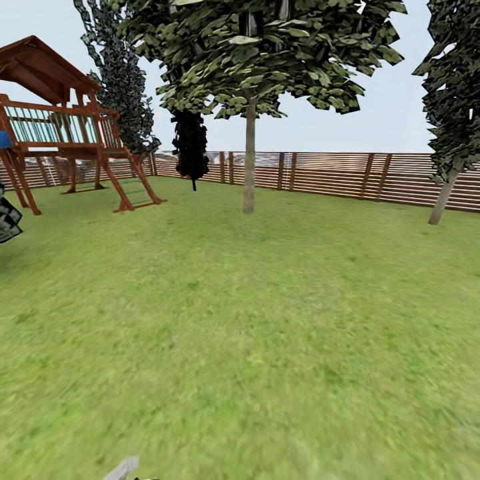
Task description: In the garden, pick up the pesticide atomizer on the floor and spray pesticide onto both trees until each tree trunk is fully covered.
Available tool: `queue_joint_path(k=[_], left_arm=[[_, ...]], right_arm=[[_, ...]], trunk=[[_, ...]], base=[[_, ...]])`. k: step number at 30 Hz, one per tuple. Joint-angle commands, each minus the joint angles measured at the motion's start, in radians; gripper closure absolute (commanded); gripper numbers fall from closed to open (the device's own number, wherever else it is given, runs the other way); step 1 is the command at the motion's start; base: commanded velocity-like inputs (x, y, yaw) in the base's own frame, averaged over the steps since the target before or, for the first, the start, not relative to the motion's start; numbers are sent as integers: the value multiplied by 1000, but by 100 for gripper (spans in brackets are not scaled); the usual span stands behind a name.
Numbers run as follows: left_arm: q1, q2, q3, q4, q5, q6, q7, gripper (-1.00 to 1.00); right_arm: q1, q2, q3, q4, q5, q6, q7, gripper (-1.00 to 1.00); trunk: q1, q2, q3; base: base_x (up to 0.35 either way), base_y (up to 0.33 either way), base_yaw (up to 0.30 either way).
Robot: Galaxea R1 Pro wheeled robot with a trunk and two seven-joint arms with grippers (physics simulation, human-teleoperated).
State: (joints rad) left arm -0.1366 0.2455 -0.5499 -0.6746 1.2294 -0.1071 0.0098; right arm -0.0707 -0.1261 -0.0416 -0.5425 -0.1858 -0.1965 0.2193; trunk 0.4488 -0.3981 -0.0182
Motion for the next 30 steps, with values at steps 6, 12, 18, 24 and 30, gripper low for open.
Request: queue_joint_path(k=[6, 12, 18, 24, 30], left_arm=[[-1, 1, -7, 0, 10, -8, 1, 100], [-1, 1, -8, 0, 10, -8, 1, 100], [-1, 1, -8, 0, 10, -8, 1, 100], [-1, 1, -8, 0, 10, -8, 1, 100], [-1, 1, -8, 0, 10, -8, 1, 100]], right_arm=[[-1, 0, -3, 1, -11, -1, 9, -100], [-1, 0, -3, 1, -11, -1, 9, -100], [-1, 0, -3, 1, -11, -1, 9, -100], [-1, 0, -3, 1, -11, -1, 9, -100], [-1, 0, -3, 1, -11, -1, 9, -100]], trunk=[[1, -2, -2], [1, -2, -2], [1, -2, -2], [1, -2, -2], [1, -2, -2]], base=[[332, 0, 0], [332, 0, 0], [332, 0, 0], [332, 0, 0], [332, 0, 0]])
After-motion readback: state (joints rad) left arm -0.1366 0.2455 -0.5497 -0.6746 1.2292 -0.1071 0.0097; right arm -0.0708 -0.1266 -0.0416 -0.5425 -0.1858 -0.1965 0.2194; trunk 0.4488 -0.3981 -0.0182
